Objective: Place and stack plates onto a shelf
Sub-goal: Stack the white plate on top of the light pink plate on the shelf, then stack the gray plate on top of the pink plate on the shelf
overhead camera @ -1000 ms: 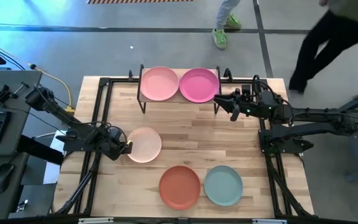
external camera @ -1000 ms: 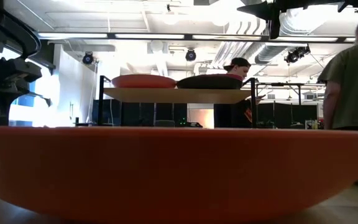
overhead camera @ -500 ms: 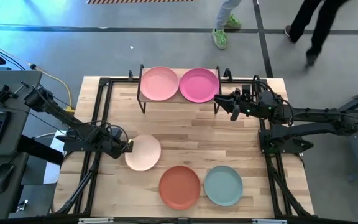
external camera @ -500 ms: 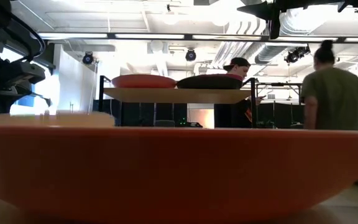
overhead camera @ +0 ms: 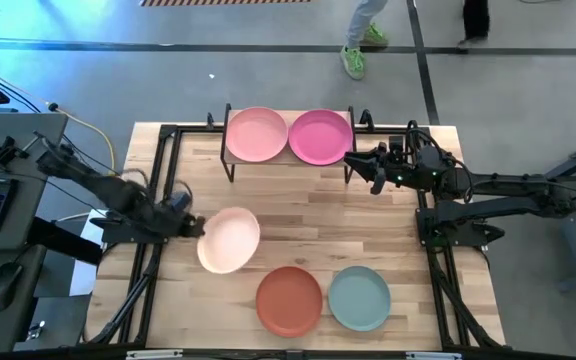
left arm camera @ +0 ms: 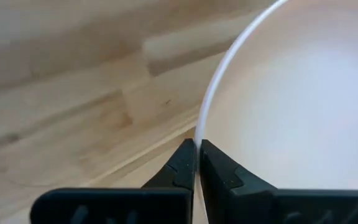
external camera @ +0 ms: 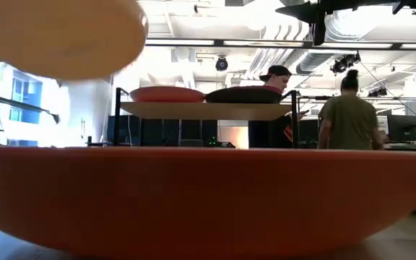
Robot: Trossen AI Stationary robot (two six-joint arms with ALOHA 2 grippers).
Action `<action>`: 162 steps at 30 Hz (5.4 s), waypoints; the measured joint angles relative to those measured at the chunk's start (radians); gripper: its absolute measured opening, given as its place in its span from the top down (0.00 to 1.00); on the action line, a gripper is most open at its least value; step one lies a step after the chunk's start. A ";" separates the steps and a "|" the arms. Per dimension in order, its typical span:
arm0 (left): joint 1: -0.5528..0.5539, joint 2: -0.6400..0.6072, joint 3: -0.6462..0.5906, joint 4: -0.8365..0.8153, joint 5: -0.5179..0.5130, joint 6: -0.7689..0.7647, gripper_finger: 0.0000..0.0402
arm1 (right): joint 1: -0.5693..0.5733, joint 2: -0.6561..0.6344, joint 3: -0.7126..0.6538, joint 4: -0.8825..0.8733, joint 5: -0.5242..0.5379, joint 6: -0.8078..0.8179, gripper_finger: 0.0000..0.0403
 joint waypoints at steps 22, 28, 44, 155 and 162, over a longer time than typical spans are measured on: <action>1.078 0.537 0.794 -0.155 0.171 1.119 1.00 | 0.000 0.000 0.000 -0.005 -0.001 0.025 0.74; 1.223 0.737 0.900 -0.165 0.261 1.253 1.00 | 0.000 0.000 0.000 -0.016 -0.010 0.076 0.74; 1.333 0.946 0.962 -0.214 0.309 1.386 1.00 | 0.000 0.000 0.000 -0.065 -0.014 0.122 0.74; 0.773 -0.120 -0.127 1.172 0.350 1.250 0.74 | 0.929 0.653 0.030 -0.766 -0.219 1.569 0.87; 0.773 -0.120 -0.127 1.172 0.350 1.250 0.74 | 0.929 0.598 0.027 -0.774 -0.213 1.522 0.99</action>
